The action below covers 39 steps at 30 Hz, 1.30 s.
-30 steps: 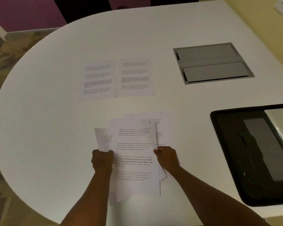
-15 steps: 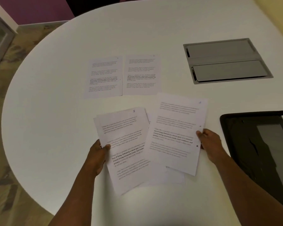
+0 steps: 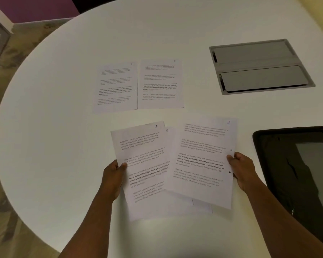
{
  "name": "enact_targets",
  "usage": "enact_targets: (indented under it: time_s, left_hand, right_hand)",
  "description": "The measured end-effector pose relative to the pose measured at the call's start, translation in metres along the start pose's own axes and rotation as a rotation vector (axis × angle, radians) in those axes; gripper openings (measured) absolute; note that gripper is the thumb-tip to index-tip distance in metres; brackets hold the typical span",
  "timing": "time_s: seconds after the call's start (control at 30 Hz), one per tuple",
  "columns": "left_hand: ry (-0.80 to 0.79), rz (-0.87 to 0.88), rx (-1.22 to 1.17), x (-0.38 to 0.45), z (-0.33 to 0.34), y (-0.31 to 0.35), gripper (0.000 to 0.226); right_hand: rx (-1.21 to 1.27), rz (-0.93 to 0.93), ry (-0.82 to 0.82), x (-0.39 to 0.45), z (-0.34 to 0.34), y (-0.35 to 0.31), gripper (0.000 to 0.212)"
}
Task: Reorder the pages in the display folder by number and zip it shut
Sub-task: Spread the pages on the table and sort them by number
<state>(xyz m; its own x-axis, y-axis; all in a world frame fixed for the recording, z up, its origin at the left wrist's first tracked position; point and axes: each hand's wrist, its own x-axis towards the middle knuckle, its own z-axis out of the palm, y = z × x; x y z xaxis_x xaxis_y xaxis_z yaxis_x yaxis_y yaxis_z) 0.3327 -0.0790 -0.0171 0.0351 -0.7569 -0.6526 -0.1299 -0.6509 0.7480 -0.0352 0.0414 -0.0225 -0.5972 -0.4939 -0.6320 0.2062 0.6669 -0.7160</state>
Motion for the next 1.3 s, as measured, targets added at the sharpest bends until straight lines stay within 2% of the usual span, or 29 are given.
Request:
enact_targets:
  time_s: [0.17, 0.37, 0.47, 0.57, 0.67, 0.73, 0.8, 0.9, 0.97, 1.07, 1.17, 1.3]
  left_hand:
    - [-0.011, 0.012, 0.037, 0.007, -0.016, 0.007, 0.047]
    - [0.03, 0.015, 0.069, 0.013, -0.015, 0.007, 0.046]
    - [0.043, 0.036, 0.112, 0.009, 0.004, 0.008, 0.046]
    - [0.021, 0.067, 0.157, -0.003, 0.02, 0.008, 0.049]
    - [-0.003, 0.093, 0.151, -0.004, 0.029, 0.005, 0.038]
    - [-0.038, 0.079, 0.195, -0.004, 0.029, 0.008, 0.042]
    - [-0.143, 0.074, 0.289, -0.009, 0.055, 0.005, 0.037]
    - [-0.057, 0.092, 0.319, -0.012, 0.051, -0.003, 0.011]
    - [0.02, 0.094, 0.334, -0.011, 0.045, -0.01, 0.01]
    - [0.007, 0.076, 0.281, -0.012, 0.037, -0.014, 0.017]
    - [-0.018, -0.003, 0.179, -0.013, 0.031, -0.02, 0.022]
    - [-0.019, -0.052, 0.075, -0.012, 0.033, -0.019, 0.027]
  right_hand:
    - [-0.029, -0.051, 0.087, 0.009, -0.007, -0.007, 0.015]
    - [0.036, 0.03, -0.048, 0.009, -0.001, -0.01, 0.013]
    - [0.112, 0.074, -0.198, -0.003, 0.02, -0.007, 0.018]
    - [0.026, 0.007, -0.255, -0.02, 0.05, 0.0, 0.018]
    - [-0.058, -0.068, -0.223, -0.025, 0.071, 0.0, 0.018]
    - [-0.175, -0.131, -0.298, -0.028, 0.086, 0.0, 0.014]
    - [-0.259, -0.16, -0.274, -0.031, 0.074, 0.005, 0.015]
    - [-0.26, -0.18, -0.193, -0.039, 0.086, 0.007, 0.038]
    - [-0.155, -0.141, -0.127, -0.041, 0.087, 0.01, 0.035]
    - [-0.178, -0.105, -0.208, -0.049, 0.087, 0.019, 0.02]
    - [-0.297, -0.14, -0.205, -0.057, 0.091, 0.027, 0.024]
    - [-0.351, -0.198, -0.22, -0.059, 0.09, 0.02, 0.017]
